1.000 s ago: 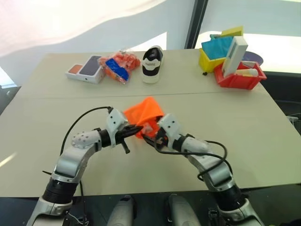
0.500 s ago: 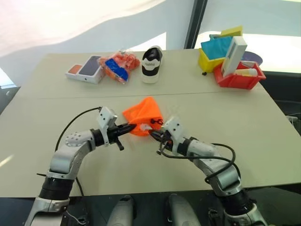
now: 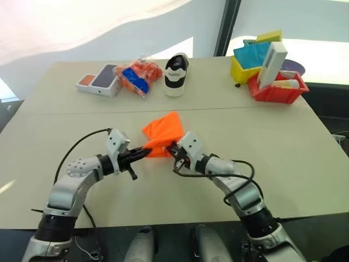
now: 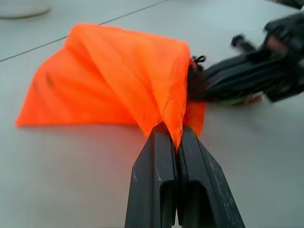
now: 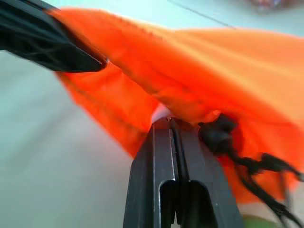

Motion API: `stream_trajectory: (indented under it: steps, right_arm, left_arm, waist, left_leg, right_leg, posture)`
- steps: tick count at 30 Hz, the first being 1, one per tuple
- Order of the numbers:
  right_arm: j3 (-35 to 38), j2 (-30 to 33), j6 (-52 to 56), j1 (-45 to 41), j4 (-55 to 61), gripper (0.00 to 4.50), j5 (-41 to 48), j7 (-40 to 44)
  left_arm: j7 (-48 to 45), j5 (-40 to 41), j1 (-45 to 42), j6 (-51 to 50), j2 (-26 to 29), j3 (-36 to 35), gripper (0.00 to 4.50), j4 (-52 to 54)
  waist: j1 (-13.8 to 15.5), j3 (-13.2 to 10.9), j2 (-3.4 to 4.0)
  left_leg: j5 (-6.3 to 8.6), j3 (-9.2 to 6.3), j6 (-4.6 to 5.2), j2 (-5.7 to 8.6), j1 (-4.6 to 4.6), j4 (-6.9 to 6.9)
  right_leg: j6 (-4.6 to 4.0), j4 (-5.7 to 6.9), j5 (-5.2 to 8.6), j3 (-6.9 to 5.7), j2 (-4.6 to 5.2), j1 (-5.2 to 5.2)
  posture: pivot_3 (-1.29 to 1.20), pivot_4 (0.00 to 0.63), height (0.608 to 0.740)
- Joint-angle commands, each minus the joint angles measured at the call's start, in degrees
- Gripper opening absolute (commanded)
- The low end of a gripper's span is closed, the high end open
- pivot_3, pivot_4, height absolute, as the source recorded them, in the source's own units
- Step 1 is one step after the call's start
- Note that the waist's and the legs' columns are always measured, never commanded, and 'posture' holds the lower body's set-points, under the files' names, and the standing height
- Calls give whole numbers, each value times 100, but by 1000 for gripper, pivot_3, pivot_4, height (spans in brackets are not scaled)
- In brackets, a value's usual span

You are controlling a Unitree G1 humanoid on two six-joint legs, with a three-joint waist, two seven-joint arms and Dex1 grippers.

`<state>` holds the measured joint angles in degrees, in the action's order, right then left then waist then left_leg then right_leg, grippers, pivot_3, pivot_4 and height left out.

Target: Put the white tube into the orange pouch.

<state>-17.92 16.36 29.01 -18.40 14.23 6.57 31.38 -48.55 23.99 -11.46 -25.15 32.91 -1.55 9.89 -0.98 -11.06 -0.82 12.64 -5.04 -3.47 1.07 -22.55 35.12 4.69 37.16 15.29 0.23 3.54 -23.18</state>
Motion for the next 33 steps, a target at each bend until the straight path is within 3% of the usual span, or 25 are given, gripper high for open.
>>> stream_trajectory:
  steps: [1, 3, 6, 10, 14, 16, 18, 21, 23, 24, 28, 33]
  right_arm:
    - [320, 527, -94, 282, 812, 35, 446, 640]
    - [398, 930, -97, 423, 961, 35, 492, 911]
    - [360, 1302, -146, 531, 1004, 856, 441, 1115]
    - [281, 1232, -256, 395, 785, 2953, 202, 881]
    - [118, 1190, -349, 316, 580, 2953, -50, 787]
    - [43, 1168, -366, 270, 453, 2995, -164, 752]
    - [-2, 1110, -362, 199, 280, 2995, -261, 692]
    - [-63, 1010, -364, 134, 67, 2995, -381, 621]
    - [-123, 988, -408, 111, -46, 2473, -531, 565]
    - [-135, 995, -429, 116, -74, 2167, -594, 546]
    - [-35, 1127, -454, 212, 14, 201, -642, 630]
    - [445, 1472, -384, 496, 395, 86, -397, 814]
  left_arm:
    - [-61, -109, 129, 321, 254, -298, 0, 69]
    - [-70, -147, 178, 431, 354, -354, 0, -13]
    - [-81, -230, 205, 603, 461, -387, 0, -99]
    - [-94, -362, 180, 798, 528, -320, 0, -195]
    - [-208, -365, 194, 813, 488, -191, 0, -149]
    - [-306, -274, 213, 699, 480, -148, 578, -88]
    - [-317, -221, 190, 605, 460, -146, 1319, -53]
    - [-293, -327, 155, 625, 488, -126, 2863, -32]
    - [-281, -321, 111, 618, 506, -182, 3948, -23]
    - [-292, -272, 91, 603, 511, -230, 4010, -5]
    - [-285, -100, -96, 533, 553, -425, 4010, 67]
    - [-342, -32, -368, 533, 628, -412, 4010, 119]
  waist:
    - [12, 0, 0]
    - [14, 0, -1]
    - [3, 0, -2]
    - [-6, 0, -2]
    - [16, 0, -2]
    - [17, 0, -2]
    - [14, 0, -3]
    - [11, 0, -3]
    - [15, 0, -3]
    - [15, 0, -3]
    - [16, 0, -3]
    - [39, 0, -3]
  left_leg:
    - [0, -1, 0, 0, -1, 0]
    - [0, 1, 0, 0, -2, 1]
    - [0, 3, 0, 0, -1, 4]
    - [0, 3, 0, -6, 1, 2]
    - [0, 4, 0, -5, -2, 2]
    - [0, 4, 0, -3, -3, 2]
    - [0, 5, 0, -2, -4, 2]
    - [0, 4, 0, -2, -3, 3]
    - [0, 3, 0, -3, -3, 3]
    - [0, 3, 0, -2, -3, 3]
    - [0, 4, 0, -2, -3, 3]
    - [0, 3, 0, 0, -3, 4]
  right_leg:
    - [-1, -2, 2, 0, 1, 1]
    - [-17, -5, 10, 0, 3, 1]
    - [-20, -5, 12, 0, 4, 2]
    - [-23, -3, 11, 0, -1, 0]
    - [-22, -5, 10, 0, 1, 0]
    - [-22, -7, 10, 0, 3, 0]
    - [-22, -7, 10, 0, 4, 0]
    - [-22, -5, 10, 0, 3, 0]
    - [-22, -5, 10, 0, 2, 0]
    - [-21, -5, 9, 0, 2, 1]
    - [-20, -5, 9, 0, 3, 1]
    - [-8, -6, 3, -1, 3, 3]
  posture:
    - [0, 150, 740]
    - [0, 150, 740]
    - [0, 150, 740]
    - [0, 150, 740]
    - [0, 150, 740]
    - [0, 150, 740]
    - [0, 150, 740]
    - [0, 150, 740]
    - [0, 150, 740]
    - [0, 150, 740]
    - [0, 150, 740]
    - [0, 150, 740]
